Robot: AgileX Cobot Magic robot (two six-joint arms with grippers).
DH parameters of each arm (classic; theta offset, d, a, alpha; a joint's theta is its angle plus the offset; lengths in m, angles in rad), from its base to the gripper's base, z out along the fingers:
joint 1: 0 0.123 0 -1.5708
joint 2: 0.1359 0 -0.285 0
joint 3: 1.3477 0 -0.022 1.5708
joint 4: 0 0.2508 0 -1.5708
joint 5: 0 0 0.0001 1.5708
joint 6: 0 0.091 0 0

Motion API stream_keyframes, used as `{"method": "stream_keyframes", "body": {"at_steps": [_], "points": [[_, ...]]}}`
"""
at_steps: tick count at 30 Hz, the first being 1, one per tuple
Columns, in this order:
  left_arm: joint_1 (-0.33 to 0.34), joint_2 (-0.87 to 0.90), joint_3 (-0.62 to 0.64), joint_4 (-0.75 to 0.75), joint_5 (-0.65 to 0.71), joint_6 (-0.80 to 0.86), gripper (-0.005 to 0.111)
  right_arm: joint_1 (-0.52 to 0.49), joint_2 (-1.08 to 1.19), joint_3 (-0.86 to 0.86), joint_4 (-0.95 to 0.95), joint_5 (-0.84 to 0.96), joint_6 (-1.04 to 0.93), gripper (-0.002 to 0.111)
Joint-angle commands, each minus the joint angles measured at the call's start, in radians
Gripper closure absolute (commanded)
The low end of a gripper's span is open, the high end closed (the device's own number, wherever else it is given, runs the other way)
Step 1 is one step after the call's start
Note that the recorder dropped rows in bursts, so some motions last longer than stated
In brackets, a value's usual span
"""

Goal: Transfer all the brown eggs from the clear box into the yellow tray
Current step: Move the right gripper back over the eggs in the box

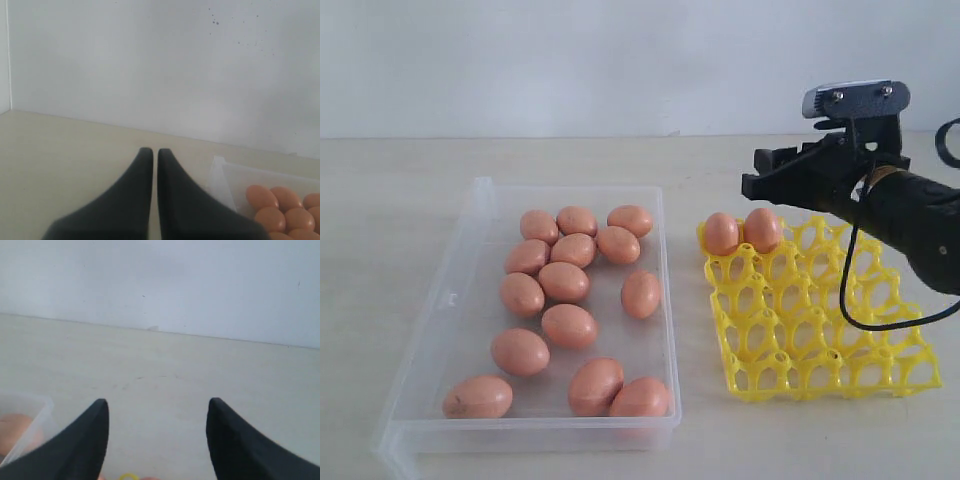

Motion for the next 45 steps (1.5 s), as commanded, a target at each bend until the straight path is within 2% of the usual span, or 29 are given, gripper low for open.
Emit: {"method": "stream_keyframes", "body": {"at_steps": [1, 4, 5, 10, 15, 18, 23, 26, 30, 35, 37, 39, 40, 43, 45], "points": [[-0.002, -0.002, 0.003, -0.009, -0.004, -0.009, 0.103, 0.001, -0.084, -0.005, -0.119, 0.126, 0.054, 0.066], [-0.002, -0.002, 0.003, -0.009, -0.002, -0.009, 0.103, 0.027, -0.126, -0.027, -0.315, 0.24, 0.159, 0.092], [-0.002, -0.002, 0.003, -0.009, -0.002, -0.009, 0.103, 0.048, -0.136, -0.052, -0.405, 0.308, 0.212, 0.106], [-0.002, -0.002, 0.003, -0.009, -0.002, -0.009, 0.103, 0.214, -0.136, -0.206, -0.689, 0.587, 0.49, 0.109], [-0.002, -0.002, 0.003, -0.009, -0.002, -0.009, 0.103, 0.389, -0.077, -0.37, -0.702, 0.862, 0.493, 0.109], [-0.002, -0.002, 0.003, -0.009, -0.003, -0.009, 0.103, 0.458, -0.007, -0.458, -0.565, 1.007, 0.339, 0.109], [-0.002, -0.002, 0.003, -0.009, -0.003, -0.009, 0.103, 0.485, 0.126, -0.633, -0.015, 1.375, -0.313, 0.109], [-0.002, -0.002, 0.003, -0.009, -0.003, -0.009, 0.103, 0.479, 0.16, -0.715, 0.124, 1.462, -0.403, 0.109], [-0.002, -0.002, 0.003, -0.009, -0.003, -0.009, 0.103, 0.478, 0.167, -0.766, 0.252, 1.438, -0.485, 0.109], [-0.002, -0.002, 0.003, -0.009, -0.002, -0.009, 0.103, 0.476, 0.169, -0.771, 0.284, 1.478, -0.629, 0.108], [-0.002, -0.002, 0.003, -0.009, -0.002, -0.009, 0.103, 0.476, 0.176, -0.771, 0.284, 1.489, -0.649, 0.106], [-0.002, -0.002, 0.003, -0.009, -0.002, -0.009, 0.103, 0.476, 0.184, -0.771, 0.288, 1.491, -0.673, 0.096], [-0.002, -0.002, 0.003, -0.009, -0.002, -0.009, 0.103, 0.476, 0.19, -0.771, 0.288, 1.491, -0.684, 0.09], [-0.002, -0.002, 0.003, -0.009, -0.002, -0.009, 0.103, 0.476, 0.22, -0.771, 0.286, 1.482, -0.702, 0.061], [-0.002, -0.002, 0.003, -0.009, -0.002, -0.009, 0.103, 0.476, 0.245, -0.771, 0.273, 1.48, -0.715, 0.049]]}}
